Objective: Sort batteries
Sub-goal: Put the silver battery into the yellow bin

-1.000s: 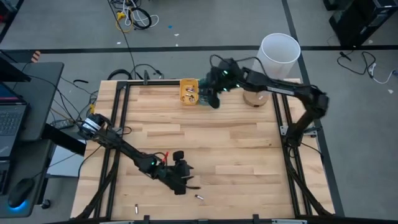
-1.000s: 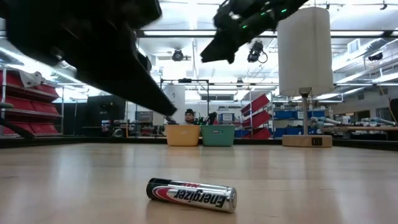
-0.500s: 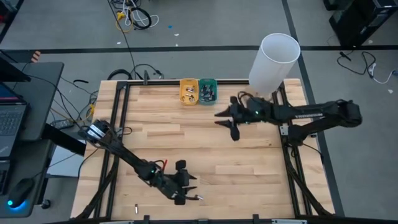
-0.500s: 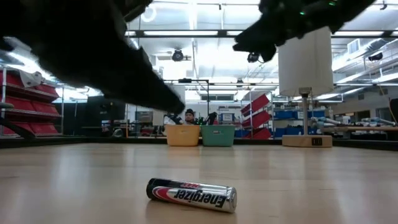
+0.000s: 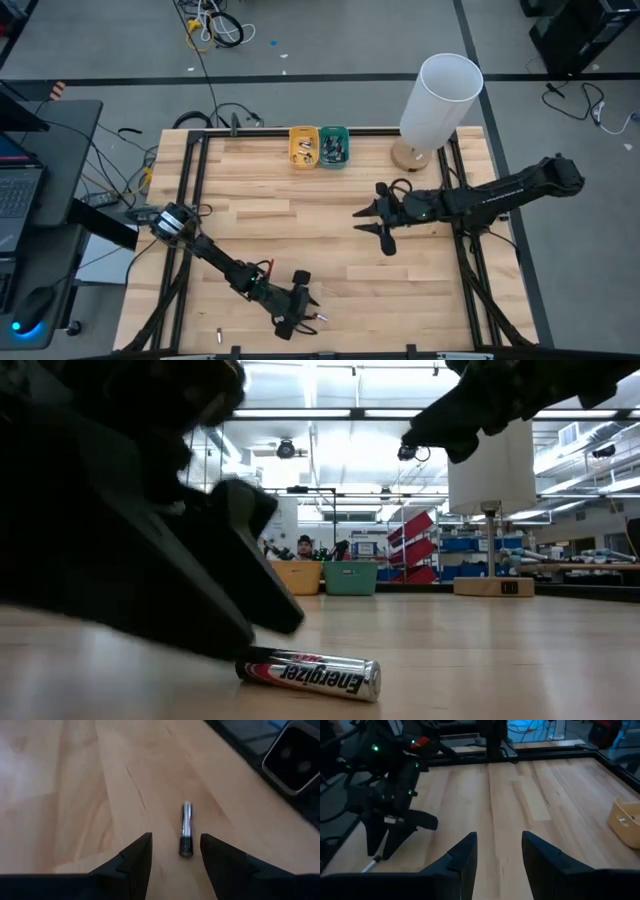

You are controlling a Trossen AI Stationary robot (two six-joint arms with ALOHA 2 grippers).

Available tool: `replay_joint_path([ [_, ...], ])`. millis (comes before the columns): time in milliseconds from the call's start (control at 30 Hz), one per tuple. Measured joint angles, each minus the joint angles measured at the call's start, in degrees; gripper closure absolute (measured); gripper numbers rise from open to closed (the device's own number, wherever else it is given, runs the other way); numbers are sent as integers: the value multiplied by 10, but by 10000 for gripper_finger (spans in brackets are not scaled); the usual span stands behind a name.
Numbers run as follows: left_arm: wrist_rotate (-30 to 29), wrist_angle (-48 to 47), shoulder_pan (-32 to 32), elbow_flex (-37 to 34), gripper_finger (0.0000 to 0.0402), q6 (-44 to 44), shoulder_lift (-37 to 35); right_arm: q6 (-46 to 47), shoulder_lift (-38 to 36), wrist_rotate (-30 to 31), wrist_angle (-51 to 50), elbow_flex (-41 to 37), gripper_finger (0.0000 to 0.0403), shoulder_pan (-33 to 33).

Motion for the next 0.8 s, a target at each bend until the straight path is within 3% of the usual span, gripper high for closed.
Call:
replay_joint_path([
  [300,41,75,13,4,228,-1,55,2,0,14,-7,0,262,31],
  [400,39,81,20,4,264,-13,66,5,0,24,-9,0,265,42],
  [533,41,81,35,3,341,-45,68,27,0,54,-21,0,274,60],
  [567,30,81,36,3,357,-53,68,30,0,58,-30,0,276,63],
  [700,-88,110,53,0,358,-41,71,46,6,59,-35,-20,288,70],
  [800,-102,116,77,-3,356,-20,67,68,6,59,-34,-45,300,75],
])
